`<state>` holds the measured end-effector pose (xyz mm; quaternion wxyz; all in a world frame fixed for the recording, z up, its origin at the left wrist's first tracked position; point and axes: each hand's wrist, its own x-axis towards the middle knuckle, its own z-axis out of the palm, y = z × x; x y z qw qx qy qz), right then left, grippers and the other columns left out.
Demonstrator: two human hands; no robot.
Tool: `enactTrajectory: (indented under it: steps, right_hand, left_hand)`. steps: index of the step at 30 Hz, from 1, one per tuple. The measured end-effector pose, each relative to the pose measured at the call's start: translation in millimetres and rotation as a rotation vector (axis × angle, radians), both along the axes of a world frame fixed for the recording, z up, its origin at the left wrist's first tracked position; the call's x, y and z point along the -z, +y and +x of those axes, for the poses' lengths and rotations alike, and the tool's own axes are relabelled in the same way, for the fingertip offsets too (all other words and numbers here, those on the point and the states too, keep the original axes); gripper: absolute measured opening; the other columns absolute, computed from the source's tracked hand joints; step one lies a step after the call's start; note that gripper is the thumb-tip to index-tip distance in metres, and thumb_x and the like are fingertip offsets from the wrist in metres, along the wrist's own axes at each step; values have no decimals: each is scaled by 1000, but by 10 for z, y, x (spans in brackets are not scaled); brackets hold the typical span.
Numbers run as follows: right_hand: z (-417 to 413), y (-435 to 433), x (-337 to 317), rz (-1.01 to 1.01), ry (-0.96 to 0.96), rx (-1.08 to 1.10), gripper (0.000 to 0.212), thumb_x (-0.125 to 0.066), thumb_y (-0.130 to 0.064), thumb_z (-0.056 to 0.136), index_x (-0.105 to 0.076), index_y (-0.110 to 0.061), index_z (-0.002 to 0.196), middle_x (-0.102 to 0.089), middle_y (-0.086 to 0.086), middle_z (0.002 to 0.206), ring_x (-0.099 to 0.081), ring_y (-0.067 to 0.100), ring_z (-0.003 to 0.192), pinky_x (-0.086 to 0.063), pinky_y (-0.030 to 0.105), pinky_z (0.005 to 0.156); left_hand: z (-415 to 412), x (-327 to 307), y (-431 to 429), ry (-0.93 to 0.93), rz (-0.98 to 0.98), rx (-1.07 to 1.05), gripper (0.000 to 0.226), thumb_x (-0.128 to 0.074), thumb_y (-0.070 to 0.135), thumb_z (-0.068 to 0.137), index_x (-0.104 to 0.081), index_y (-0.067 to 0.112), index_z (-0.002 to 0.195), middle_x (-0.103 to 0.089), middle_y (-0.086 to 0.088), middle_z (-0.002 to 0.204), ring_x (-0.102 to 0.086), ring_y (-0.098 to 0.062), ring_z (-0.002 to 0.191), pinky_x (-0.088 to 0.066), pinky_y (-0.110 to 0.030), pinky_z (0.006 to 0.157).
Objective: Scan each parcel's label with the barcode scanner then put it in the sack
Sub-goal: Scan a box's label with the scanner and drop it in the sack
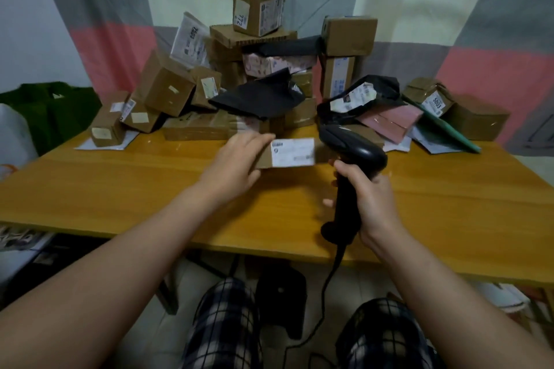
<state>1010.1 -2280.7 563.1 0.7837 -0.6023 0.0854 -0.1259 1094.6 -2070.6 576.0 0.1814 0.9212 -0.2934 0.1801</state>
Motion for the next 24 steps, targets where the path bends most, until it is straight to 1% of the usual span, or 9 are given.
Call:
enactTrajectory:
  steps: [3, 6, 9, 11, 14, 16, 19, 21, 24]
  right_hand:
    - [-82, 18, 125, -25, 62, 54, 11, -71, -22, 84, -66, -17, 92, -61, -2, 87, -62, 16, 85, -57, 32, 63]
    - [-127, 65, 220, -68, 84, 91, 10, -73, -24, 82, -66, -17, 82, -60, -8, 68, -58, 13, 70, -43, 25, 59]
    - [-131, 112, 242, -87, 132, 56, 13, -71, -28, 83, -64, -16, 84, -59, -3, 75, -58, 15, 74, -40, 27, 62]
    - [-96, 150, 224, -96, 163, 31, 14, -69, -29, 84, -63, -17, 85, -58, -1, 79, -57, 16, 77, -40, 27, 63]
    - [-25, 210, 196, -99, 238, -12, 22, -68, -33, 85, -66, -15, 96, -63, -1, 86, -59, 15, 83, -40, 28, 64]
    - [5, 231, 175, -74, 292, -60, 31, -68, -35, 84, -68, -12, 104, -65, 1, 89, -60, 16, 83, -41, 28, 65]
    - [30, 205, 178, -75, 297, -79, 28, -67, -35, 84, -67, -11, 99, -62, 0, 82, -58, 16, 81, -41, 28, 65]
    - [22, 189, 185, -94, 278, -83, 27, -67, -34, 85, -66, -11, 99, -62, -1, 84, -58, 17, 85, -41, 28, 67]
    - [11, 174, 211, -135, 262, -76, 32, -67, -37, 84, -66, -11, 102, -64, 1, 91, -60, 20, 92, -43, 30, 71]
  left_hand:
    - [-144, 268, 147, 116, 150, 14, 64, -67, 34, 87, -38, 25, 144, -42, 0, 141, -34, -21, 132, -32, -36, 107]
    - [-193, 426, 217, 325, 29, -43, 65, -53, 63, 84, -49, 25, 137, -47, -5, 134, -38, -24, 128, -31, -32, 104]
    - [-159, 432, 207, 364, -164, -359, 63, -45, 57, 93, -48, 12, 138, -47, -17, 134, -40, -34, 128, -32, -38, 106]
    - [-162, 343, 176, 491, -107, -522, 73, -42, 61, 92, -44, 4, 138, -48, -21, 137, -42, -35, 127, -35, -39, 104]
    - [-203, 314, 111, 739, -39, -518, 75, -41, 66, 90, -46, 10, 139, -49, -15, 140, -43, -33, 129, -36, -39, 107]
    - [-230, 355, 60, 814, -198, -464, 66, -51, 60, 89, -47, 16, 139, -51, -10, 139, -46, -30, 127, -36, -40, 108]
    - [-278, 367, -41, 850, -600, -386, 59, -61, 35, 92, -38, 17, 143, -53, -4, 132, -50, -19, 114, -36, -23, 97]
    - [-289, 347, -73, 872, -738, -349, 60, -60, 29, 93, -31, 19, 145, -51, -1, 122, -47, -15, 101, -36, -23, 87]
    - [-254, 344, -18, 841, -884, -341, 56, -65, 23, 90, -35, 21, 137, -58, -2, 113, -55, -14, 88, -46, -23, 79]
